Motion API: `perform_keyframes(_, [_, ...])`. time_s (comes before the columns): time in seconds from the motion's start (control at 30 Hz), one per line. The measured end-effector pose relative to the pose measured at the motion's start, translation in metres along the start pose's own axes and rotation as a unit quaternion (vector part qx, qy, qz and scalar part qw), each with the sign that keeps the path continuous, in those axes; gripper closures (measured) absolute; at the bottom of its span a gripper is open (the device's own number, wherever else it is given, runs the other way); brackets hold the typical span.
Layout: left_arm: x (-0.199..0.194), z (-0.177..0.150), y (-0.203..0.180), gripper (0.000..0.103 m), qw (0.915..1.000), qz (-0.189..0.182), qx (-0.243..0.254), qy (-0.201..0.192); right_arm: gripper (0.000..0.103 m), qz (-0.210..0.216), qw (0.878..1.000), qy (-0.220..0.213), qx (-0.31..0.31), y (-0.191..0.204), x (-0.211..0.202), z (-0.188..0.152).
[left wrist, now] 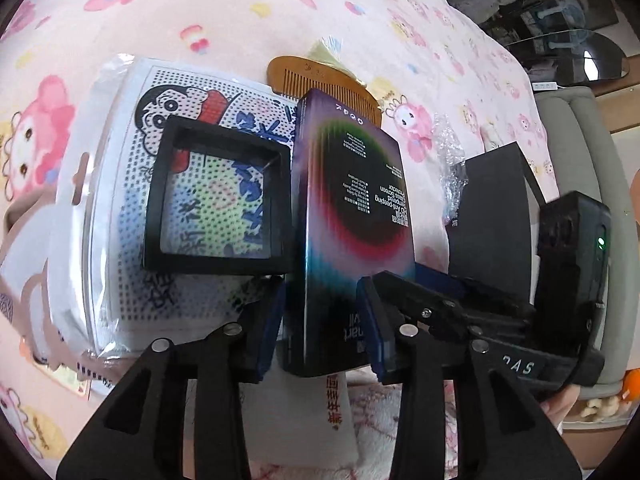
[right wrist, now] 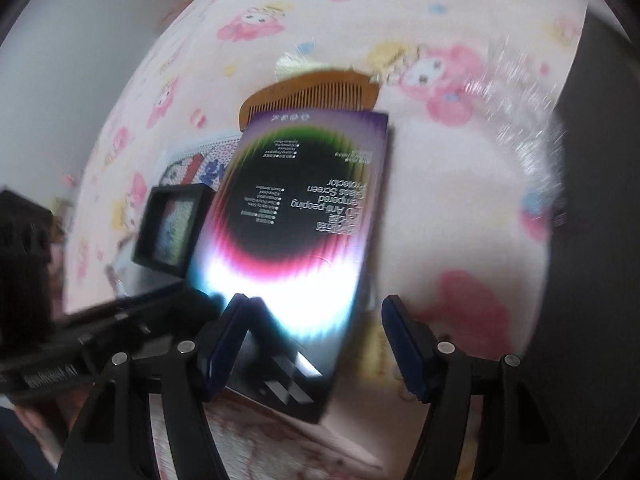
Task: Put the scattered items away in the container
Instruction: 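Hold the purple screen-protector box with both grippers and carry it toward the black box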
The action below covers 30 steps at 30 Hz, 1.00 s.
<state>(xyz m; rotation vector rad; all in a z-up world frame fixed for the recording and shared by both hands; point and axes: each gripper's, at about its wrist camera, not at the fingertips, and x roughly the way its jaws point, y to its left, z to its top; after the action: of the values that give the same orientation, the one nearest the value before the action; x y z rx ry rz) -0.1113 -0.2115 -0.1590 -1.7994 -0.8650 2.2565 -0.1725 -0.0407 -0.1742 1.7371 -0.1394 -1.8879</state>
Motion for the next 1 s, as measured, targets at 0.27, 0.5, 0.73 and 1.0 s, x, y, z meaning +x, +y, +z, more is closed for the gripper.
perform_keyframes(0.27, [0.001,-0.008,-0.004,0.06,0.9997,-0.024,0.003,0.007,0.042,-0.014,0.999,0.002,-0.035,0.014,-0.002,-0.004])
perform_keyframes(0.5, [-0.025,-0.025,-0.026,0.058,0.9987,-0.025,0.04,-0.017,0.046,-0.027,0.997,-0.03,-0.061,0.027,-0.04,-0.02])
perform_keyframes(0.73, [-0.055,-0.049,-0.054,0.051,0.9964,-0.038,0.061,-0.045,0.046,-0.011,0.996,-0.064,-0.068,0.036,-0.089,-0.039])
perform_keyframes(1.0, [-0.069,-0.073,-0.076,0.051,0.9948,-0.045,0.069,-0.06,0.046,-0.003,0.994,-0.082,-0.068,0.032,-0.124,-0.069])
